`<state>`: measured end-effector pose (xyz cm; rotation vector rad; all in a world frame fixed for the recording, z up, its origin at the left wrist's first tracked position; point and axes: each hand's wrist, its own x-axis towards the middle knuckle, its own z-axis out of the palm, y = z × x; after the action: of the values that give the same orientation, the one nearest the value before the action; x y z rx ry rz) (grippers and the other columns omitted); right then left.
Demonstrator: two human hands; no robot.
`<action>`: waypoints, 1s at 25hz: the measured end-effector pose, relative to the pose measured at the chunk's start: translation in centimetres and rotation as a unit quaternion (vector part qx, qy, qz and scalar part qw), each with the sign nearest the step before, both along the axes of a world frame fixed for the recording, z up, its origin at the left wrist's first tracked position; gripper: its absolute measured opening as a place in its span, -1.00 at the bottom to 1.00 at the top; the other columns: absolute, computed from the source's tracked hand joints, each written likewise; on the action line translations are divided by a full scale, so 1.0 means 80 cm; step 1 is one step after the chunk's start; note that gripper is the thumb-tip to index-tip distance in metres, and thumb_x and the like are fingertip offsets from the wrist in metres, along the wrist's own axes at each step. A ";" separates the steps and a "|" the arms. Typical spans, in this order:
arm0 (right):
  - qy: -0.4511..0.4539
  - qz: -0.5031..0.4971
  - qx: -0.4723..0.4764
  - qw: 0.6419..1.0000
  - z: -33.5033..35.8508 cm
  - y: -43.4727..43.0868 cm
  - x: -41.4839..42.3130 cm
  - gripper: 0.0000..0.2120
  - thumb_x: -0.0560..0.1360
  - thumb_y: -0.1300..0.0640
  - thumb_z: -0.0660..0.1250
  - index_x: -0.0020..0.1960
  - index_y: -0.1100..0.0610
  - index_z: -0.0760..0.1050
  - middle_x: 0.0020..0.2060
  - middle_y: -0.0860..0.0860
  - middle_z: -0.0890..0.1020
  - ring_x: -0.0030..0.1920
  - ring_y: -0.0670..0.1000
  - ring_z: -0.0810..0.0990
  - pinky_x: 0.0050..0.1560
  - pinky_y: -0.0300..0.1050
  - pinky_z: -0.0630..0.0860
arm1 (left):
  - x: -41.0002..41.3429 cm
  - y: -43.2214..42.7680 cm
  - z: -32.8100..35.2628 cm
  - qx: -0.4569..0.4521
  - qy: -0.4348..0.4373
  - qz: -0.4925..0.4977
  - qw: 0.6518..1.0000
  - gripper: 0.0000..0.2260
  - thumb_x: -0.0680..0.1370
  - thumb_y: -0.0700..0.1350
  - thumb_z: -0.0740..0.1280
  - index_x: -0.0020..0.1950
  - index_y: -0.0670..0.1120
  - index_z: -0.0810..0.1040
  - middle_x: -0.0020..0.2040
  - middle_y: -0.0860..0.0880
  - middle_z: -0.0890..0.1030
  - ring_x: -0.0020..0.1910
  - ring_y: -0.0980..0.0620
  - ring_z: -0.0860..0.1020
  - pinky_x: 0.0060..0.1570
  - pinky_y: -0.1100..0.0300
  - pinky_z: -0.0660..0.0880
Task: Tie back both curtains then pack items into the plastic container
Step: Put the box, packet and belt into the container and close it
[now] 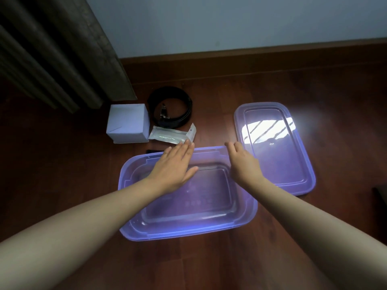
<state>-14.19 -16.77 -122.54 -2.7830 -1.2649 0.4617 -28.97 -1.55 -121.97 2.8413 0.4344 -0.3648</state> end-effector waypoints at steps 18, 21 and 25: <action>-0.037 -0.012 -0.008 0.999 -0.010 -0.002 -0.006 -0.41 0.39 0.42 0.24 0.38 0.16 0.20 0.15 0.14 0.40 -0.03 0.24 0.50 -0.35 -0.04 0.32 | -0.029 0.169 -0.010 -0.038 -0.035 0.475 0.878 -0.40 0.40 0.20 0.36 0.32 -0.05 0.26 0.40 -0.20 0.19 0.31 -0.30 0.25 0.19 -0.16 0.36; -0.040 -0.009 -0.001 0.999 -0.013 -0.003 -0.006 -0.40 0.37 0.45 0.22 0.37 0.17 0.21 0.13 0.14 0.40 -0.05 0.25 0.50 -0.37 -0.04 0.32 | -0.060 0.182 -0.017 -0.134 -0.105 0.526 0.833 -0.29 0.40 0.20 0.40 0.42 0.01 0.15 0.41 -0.15 0.24 0.36 -0.24 0.25 0.26 -0.14 0.30; -0.046 -0.012 0.008 0.999 -0.014 -0.003 -0.005 -0.41 0.37 0.46 0.20 0.36 0.17 0.23 0.13 0.15 0.41 -0.08 0.26 0.51 -0.37 -0.04 0.32 | -0.089 0.189 -0.032 -0.370 -0.165 0.610 0.681 -0.24 0.41 0.12 0.45 0.46 -0.05 0.13 0.44 -0.06 0.31 0.34 -0.16 0.37 0.14 -0.16 0.40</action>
<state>-14.58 -17.05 -123.68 -2.8335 -1.2451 0.3233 -36.12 13.55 -124.51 1.2994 1.4925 0.2259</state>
